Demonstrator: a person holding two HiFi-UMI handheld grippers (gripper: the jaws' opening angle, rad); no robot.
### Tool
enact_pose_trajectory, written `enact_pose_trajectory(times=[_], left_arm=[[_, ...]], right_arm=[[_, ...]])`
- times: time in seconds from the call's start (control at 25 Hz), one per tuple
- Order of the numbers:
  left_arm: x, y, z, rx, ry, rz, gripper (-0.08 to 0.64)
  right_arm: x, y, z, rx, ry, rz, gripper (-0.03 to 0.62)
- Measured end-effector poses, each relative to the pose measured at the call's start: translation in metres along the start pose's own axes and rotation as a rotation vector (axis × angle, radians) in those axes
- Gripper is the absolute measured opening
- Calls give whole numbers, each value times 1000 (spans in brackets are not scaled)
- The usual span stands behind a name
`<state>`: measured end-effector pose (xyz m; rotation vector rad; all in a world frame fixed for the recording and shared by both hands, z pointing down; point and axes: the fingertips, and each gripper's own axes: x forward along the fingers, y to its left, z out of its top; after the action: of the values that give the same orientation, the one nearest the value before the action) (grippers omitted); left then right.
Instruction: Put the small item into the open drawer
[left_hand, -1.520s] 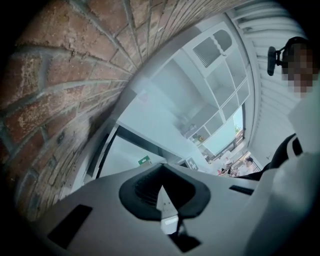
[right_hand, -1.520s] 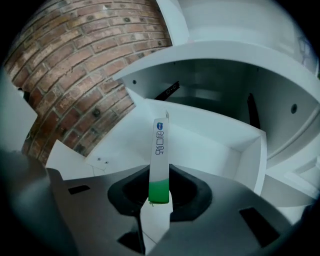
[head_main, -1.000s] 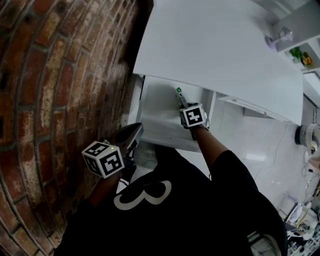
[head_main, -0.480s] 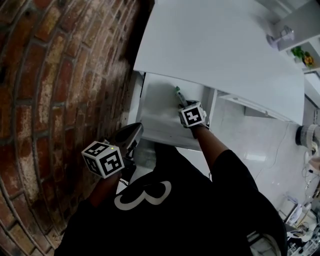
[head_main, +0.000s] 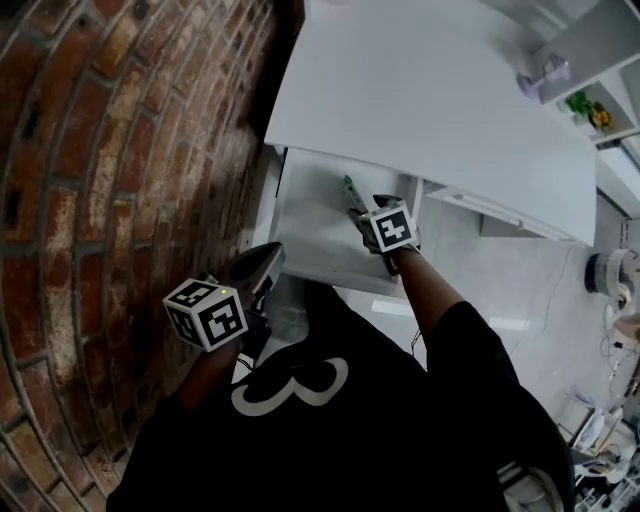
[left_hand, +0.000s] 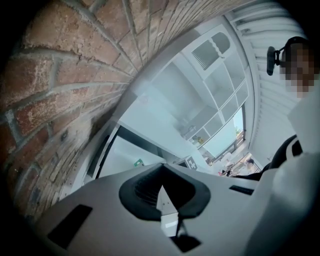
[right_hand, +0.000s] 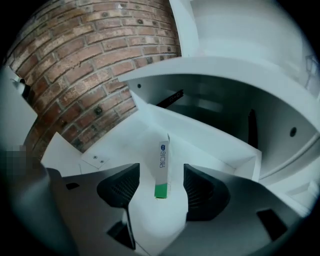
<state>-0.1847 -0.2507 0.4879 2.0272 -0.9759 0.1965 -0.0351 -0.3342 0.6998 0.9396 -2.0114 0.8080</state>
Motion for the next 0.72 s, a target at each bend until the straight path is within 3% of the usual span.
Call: enact_pose_trajectory(times=[0.16, 0.28, 0.36, 0.48, 0.6, 0.72], left_arm=[[-5, -13, 3, 17, -14, -10, 2], [-10, -23, 5, 32, -30, -23, 2], [-13, -31, 7, 40, -39, -33, 2], [-18, -44, 8, 60, -51, -54, 2], [-22, -60, 12, 86, -68, -77, 2], [-28, -81, 16, 117, -84, -110, 2]], right_arm=[[-35, 6, 12, -5, -45, 6, 245], [-72, 21, 27, 13, -117, 50, 186], [-100, 35, 37, 55, -180, 97, 147], [-141, 58, 45, 106, -264, 169, 35], [-181, 82, 53, 76, -342, 255, 9], [-231, 116, 70, 85, -462, 409, 9]])
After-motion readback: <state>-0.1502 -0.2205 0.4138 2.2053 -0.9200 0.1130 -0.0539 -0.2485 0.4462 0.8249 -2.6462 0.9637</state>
